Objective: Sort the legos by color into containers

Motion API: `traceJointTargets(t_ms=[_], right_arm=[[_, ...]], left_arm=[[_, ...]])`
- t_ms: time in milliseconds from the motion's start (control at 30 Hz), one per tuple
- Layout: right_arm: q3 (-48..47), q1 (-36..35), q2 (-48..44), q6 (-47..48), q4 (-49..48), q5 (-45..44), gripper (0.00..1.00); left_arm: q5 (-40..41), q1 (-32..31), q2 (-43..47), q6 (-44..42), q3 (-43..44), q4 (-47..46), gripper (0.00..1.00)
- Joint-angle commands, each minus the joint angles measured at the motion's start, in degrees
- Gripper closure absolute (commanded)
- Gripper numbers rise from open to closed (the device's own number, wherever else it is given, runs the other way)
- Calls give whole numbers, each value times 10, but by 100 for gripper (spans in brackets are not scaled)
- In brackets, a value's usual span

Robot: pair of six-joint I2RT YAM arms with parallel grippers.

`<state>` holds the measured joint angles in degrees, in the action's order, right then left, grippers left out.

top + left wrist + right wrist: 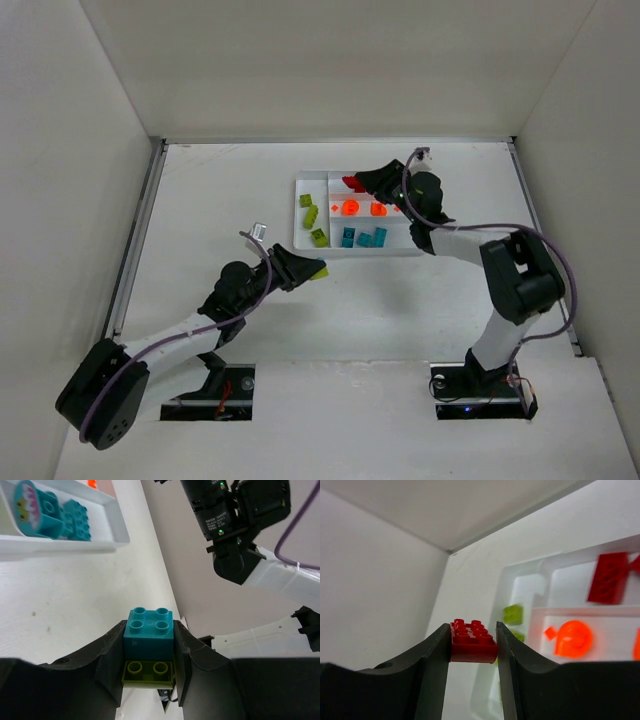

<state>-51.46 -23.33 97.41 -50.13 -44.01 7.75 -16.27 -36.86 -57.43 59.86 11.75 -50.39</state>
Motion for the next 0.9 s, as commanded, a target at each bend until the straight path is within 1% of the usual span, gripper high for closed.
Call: traceJointTargets(t_ms=[0, 133, 233, 400, 533, 600, 633, 667, 733, 767, 867], right_arm=[[-89, 15, 61, 13, 44, -36, 65], [-187, 16, 142, 26, 123, -65, 65], [-238, 15, 182, 35, 168, -86, 65], [-299, 15, 229, 31, 222, -104, 65], [-328, 4, 249, 29, 242, -104, 64], [-339, 0, 257, 26, 248, -103, 62], [-344, -1, 260, 21, 253, -103, 60], [-348, -2, 262, 14, 260, -102, 56], [-352, -6, 261, 15, 267, -108, 41], [-351, -7, 258, 19, 268, -115, 36], [-334, -8, 238, 28, 270, -128, 27]], left_arm=[[-16, 38, 25, -17, 17, 25, 77], [-17, 75, 36, -12, 20, 46, 77], [-14, 84, 37, -11, 23, 48, 77], [-8, 83, 28, -9, 30, 43, 77], [-1, 82, 20, -11, 31, 39, 77], [7, 82, 18, -10, 28, 38, 77], [10, 82, 18, -9, 28, 38, 77], [12, 82, 17, -9, 28, 38, 77], [19, 80, 19, -5, 30, 42, 77], [24, 79, 20, -4, 31, 44, 77], [33, 77, 26, 3, 33, 47, 77]])
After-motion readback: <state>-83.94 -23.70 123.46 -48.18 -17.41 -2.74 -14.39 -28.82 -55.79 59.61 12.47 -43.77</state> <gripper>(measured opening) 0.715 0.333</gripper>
